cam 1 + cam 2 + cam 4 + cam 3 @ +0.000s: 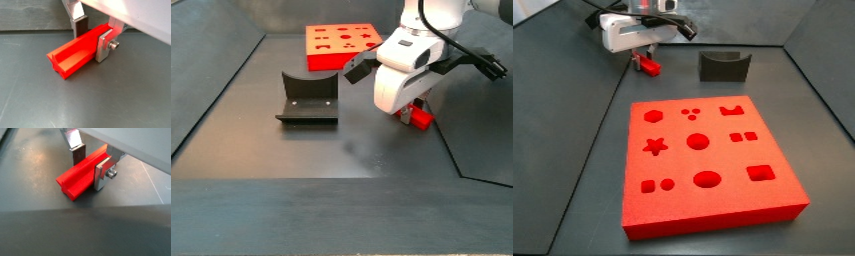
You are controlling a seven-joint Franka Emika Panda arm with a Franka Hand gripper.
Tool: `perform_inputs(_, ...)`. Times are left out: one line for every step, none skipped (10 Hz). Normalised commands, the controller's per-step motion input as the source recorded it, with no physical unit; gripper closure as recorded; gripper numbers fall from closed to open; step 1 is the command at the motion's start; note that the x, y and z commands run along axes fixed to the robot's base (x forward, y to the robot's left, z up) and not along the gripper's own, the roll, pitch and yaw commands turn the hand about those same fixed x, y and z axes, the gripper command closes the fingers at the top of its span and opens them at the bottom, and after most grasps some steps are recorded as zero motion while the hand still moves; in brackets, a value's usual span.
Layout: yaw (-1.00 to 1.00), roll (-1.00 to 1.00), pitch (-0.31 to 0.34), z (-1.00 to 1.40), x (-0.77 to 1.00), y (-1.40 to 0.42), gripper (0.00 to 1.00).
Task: Pick up the star object. Move up. Place the star object on the fixture. Regrasp the star object. Move to above the board. Insert the star object.
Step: Pick up the star object, then move up.
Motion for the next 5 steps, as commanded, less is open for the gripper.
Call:
perform_inputs(0.0,0.0,0.0,0.0,0.0,0.0,1.0)
perform_inputs(0.0,0.0,0.0,0.83,0.0,0.0,1.0)
perform_inputs(-0.02,0.01,0.005,0.81,0.0,0.04,1.0)
perform_inputs(-0.03,0.01,0.029,0.72,-0.01,0.04,1.0)
perform_inputs(-0.04,0.02,0.048,0.56,-0.01,0.03,1.0)
